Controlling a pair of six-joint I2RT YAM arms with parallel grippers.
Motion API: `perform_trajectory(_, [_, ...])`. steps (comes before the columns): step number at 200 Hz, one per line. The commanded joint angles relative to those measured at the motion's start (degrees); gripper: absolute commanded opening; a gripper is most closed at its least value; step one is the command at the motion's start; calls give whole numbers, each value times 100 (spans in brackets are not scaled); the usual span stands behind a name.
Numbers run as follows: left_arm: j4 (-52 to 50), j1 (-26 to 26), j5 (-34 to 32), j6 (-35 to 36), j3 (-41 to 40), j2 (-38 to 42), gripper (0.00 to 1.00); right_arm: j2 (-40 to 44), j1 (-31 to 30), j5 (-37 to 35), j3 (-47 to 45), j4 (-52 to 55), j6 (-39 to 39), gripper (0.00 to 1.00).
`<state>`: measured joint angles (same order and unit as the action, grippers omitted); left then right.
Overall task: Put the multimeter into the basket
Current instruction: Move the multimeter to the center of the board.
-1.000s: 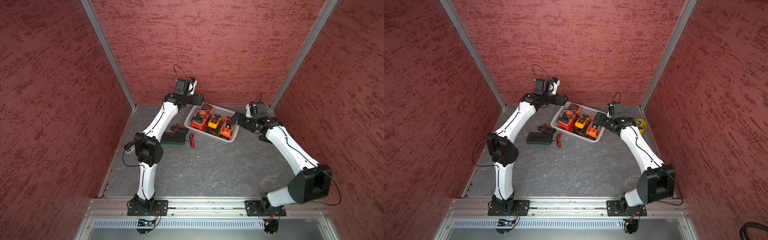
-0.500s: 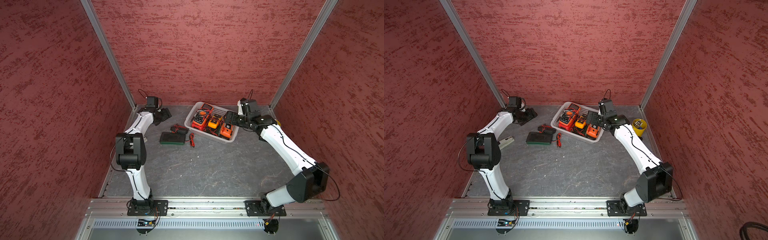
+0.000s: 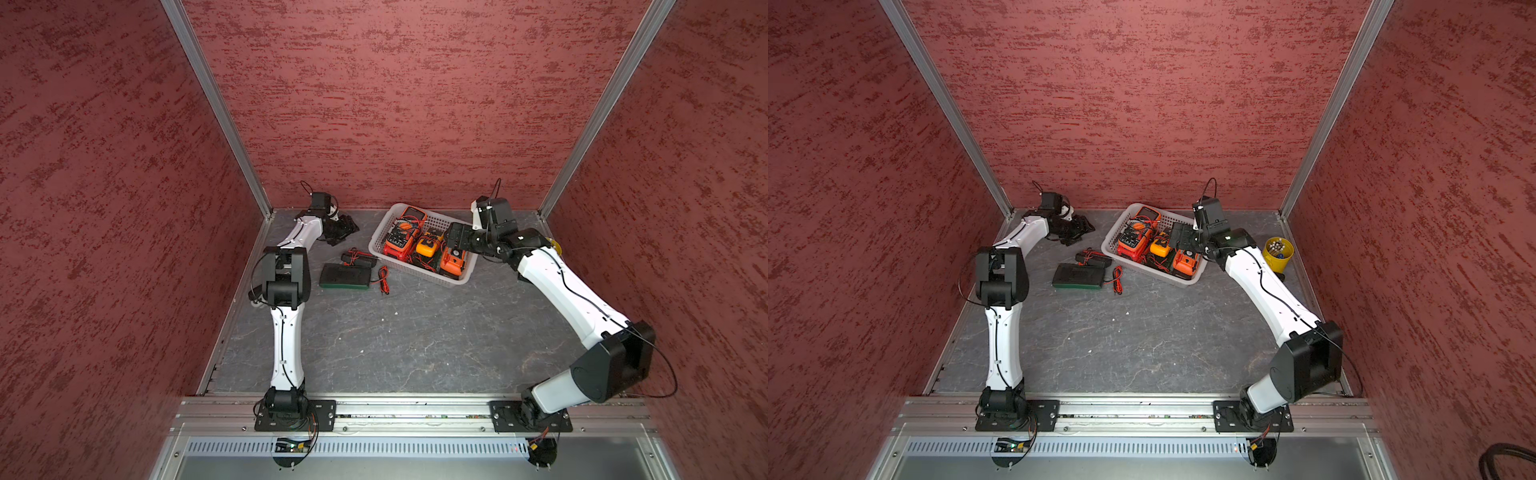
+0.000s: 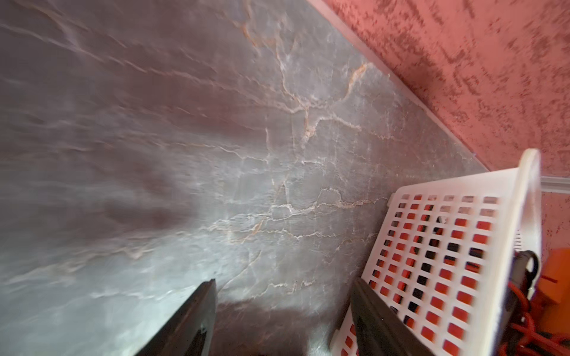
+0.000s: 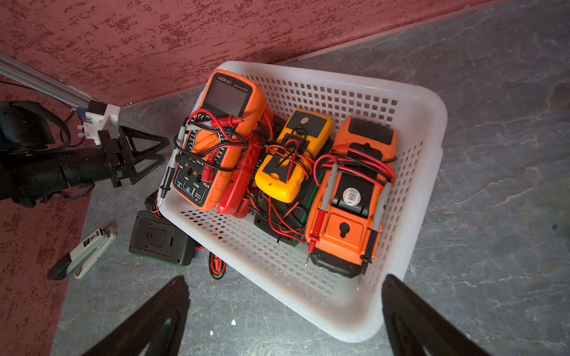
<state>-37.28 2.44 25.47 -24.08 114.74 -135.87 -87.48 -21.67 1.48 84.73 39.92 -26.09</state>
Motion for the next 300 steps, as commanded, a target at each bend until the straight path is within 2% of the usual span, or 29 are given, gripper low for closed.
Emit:
perform_trajectory(1, [-202, 151, 283, 147, 7, -10, 66, 50, -48, -182, 159, 86, 30, 99])
perform_trajectory(21, [-161, 238, 272, 201, -386, 131, 65, 57, -53, -187, 138, 104, 42, 99])
perform_trajectory(60, [384, 267, 370, 62, -1641, 702, 63, 107, -54, -189, 41, 51, 42, 99])
perform_trajectory(127, [550, 660, 625, 124, -2715, 1466, 62, 198, -154, 73, -230, -172, 155, 99])
perform_trajectory(149, [636, 831, 666, 43, -3094, 1686, 61, 225, -311, 229, -332, -262, 470, 99])
perform_trajectory(170, [823, 911, 821, -143, -3463, 1865, 55, 82, -549, 422, -252, -217, 934, 99])
perform_trajectory(208, [968, 1027, 813, -436, -3913, 2257, 54, -573, -1098, 134, 155, 170, 1395, 99])
perform_trajectory(214, [989, 1039, 813, -499, -3992, 2326, 52, -664, -1154, 143, 173, 145, 1395, 98])
perform_trajectory(258, [1118, 1141, 921, -834, -4504, 2819, 46, -1132, -1603, 227, 197, 60, 938, 97])
perform_trajectory(300, [1127, 1504, 1004, -988, -4843, 3125, 47, -1098, -1762, 57, -208, 154, -164, 98])
